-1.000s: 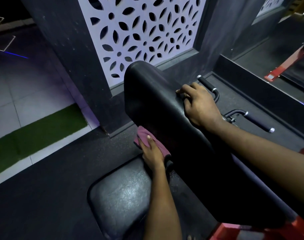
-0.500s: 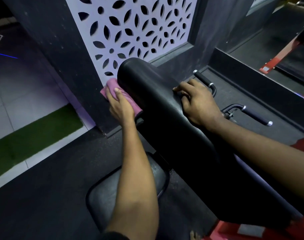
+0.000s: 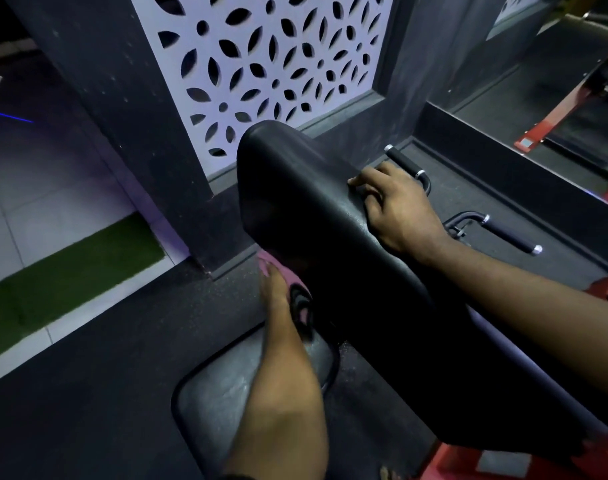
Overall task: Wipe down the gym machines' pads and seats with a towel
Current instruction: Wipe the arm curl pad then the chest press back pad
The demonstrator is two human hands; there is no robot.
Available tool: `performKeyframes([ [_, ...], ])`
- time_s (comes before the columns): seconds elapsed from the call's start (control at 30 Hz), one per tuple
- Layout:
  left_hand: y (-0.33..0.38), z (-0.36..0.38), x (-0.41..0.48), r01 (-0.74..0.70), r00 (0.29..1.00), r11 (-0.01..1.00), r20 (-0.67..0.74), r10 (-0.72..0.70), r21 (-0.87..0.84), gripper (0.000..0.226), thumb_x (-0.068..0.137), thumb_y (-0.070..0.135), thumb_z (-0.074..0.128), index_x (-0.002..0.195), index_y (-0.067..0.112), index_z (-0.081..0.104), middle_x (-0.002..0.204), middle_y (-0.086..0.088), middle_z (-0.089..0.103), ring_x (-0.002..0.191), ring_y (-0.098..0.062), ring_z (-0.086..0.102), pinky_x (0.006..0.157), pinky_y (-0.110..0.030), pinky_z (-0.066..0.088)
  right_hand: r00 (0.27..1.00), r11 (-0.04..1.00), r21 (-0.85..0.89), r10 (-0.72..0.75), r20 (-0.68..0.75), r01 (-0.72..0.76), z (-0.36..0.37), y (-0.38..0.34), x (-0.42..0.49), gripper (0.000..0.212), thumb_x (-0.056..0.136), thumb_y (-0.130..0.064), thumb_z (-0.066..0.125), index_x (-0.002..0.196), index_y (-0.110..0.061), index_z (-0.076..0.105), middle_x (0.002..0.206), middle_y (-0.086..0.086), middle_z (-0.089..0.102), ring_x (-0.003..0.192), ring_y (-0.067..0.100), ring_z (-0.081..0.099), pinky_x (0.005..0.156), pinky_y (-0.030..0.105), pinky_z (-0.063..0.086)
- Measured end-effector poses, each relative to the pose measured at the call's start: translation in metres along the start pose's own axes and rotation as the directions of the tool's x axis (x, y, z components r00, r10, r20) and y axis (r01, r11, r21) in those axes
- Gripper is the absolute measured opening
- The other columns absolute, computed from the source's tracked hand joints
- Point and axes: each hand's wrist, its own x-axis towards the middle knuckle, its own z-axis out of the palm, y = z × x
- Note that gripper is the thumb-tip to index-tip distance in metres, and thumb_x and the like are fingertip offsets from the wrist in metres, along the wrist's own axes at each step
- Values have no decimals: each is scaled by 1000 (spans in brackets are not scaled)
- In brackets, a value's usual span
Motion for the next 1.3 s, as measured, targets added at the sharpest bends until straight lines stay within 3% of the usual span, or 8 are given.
performKeyframes([
  [0.13,-37,9,-47,-54,998,997,38,57,-60,60,105,52,37,154,17,40,153,-18,45,137,-37,45,112,-41,36,1000,1000,-13,0,-9,0,-2,-1,-2,37,86,-20,41,112,-24,68,108,-1,60,105,23,58,92,42,52],
  [0.27,-4,-6,-65,-322,943,931,-145,299,-173,49,108,40,40,155,27,37,152,-11,48,134,-33,50,107,-34,38,1000,1000,-24,7,-1,-7,-5,-5,-3,37,87,-21,41,112,-24,68,107,0,61,105,24,58,92,41,51],
  [0.43,37,-30,-73,-559,816,829,-180,549,-1,49,102,61,35,149,56,27,144,-9,56,121,-31,59,101,-42,47,1000,998,-61,1,-9,-2,-5,-4,-4,34,89,-24,42,113,-27,66,108,-1,59,107,24,57,88,40,50],
  [0.7,-77,-101,-106,-381,883,917,-245,399,120,52,102,56,44,151,55,27,145,-14,54,122,-40,58,99,-48,48,981,965,-248,-121,-152,81,-14,-16,-14,23,88,-20,51,103,-13,67,98,11,61,93,36,57,76,43,46],
  [0.83,-126,-138,-113,-392,870,898,-236,432,199,55,99,54,51,149,59,27,150,-9,51,128,-37,55,104,-51,44,943,994,106,48,-329,-13,-2,-61,-54,17,83,-18,54,93,-17,68,91,2,68,84,26,63,71,35,48],
  [0.9,-138,-149,-118,-399,866,886,-222,449,236,58,98,50,56,150,53,30,150,-10,51,131,-37,52,109,-49,42,970,965,262,41,-239,24,28,-75,-89,17,83,-19,54,93,-18,68,89,-1,70,82,22,66,74,38,53],
  [1.03,-156,-161,-131,-391,871,864,-173,459,318,64,97,52,57,152,53,26,149,-14,48,131,-38,49,106,-45,41,973,900,371,210,94,-230,106,-57,-167,12,86,-18,57,89,-19,69,81,-4,72,75,17,68,71,34,55],
  [1.3,-211,-136,-105,-360,885,670,12,465,649,65,97,59,49,154,56,17,132,-12,46,114,-34,55,87,-37,45,687,595,346,601,408,-725,211,1,-268,21,92,0,62,110,-5,72,94,7,70,95,28,69,75,14,41],
])
